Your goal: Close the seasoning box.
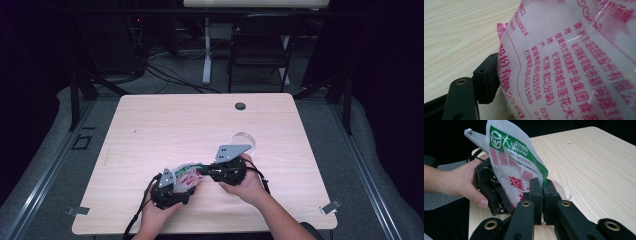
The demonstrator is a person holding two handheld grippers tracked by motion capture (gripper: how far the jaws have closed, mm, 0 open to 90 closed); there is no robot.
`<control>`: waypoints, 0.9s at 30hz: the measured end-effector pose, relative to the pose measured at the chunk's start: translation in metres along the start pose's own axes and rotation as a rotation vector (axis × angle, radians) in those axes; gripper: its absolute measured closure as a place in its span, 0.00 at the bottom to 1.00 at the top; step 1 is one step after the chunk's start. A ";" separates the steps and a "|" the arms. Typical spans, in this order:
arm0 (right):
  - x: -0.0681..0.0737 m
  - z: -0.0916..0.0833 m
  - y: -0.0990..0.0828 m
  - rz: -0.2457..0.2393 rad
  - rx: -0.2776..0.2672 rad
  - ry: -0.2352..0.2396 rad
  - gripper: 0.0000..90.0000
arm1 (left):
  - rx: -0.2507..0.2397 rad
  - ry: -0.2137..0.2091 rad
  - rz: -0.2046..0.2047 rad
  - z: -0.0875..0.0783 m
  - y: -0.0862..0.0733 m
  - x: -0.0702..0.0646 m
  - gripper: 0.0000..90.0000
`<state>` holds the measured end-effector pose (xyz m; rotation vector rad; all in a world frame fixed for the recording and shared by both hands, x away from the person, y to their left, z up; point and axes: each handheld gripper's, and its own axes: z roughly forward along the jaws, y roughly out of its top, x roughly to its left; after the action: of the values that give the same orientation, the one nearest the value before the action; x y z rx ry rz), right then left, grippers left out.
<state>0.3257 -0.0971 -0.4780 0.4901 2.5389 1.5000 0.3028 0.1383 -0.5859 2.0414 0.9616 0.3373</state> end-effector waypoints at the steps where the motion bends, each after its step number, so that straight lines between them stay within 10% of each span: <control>1: 0.000 0.000 -0.001 0.002 0.000 0.001 0.97 | 0.005 0.001 0.003 0.001 0.000 0.000 0.31; 4: 0.001 0.000 -0.002 0.001 0.003 -0.007 0.97 | 0.076 -0.008 -0.004 0.005 0.002 0.000 0.31; 14: 0.003 -0.002 -0.003 0.004 0.003 -0.017 0.96 | 0.099 0.066 0.068 0.010 0.003 -0.010 0.30; 27: 0.004 -0.002 -0.003 0.007 -0.003 -0.020 0.96 | 0.104 0.064 0.066 0.011 0.003 -0.010 0.24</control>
<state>0.3211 -0.0986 -0.4801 0.5113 2.5225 1.4931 0.3037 0.1232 -0.5890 2.1719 0.9692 0.3974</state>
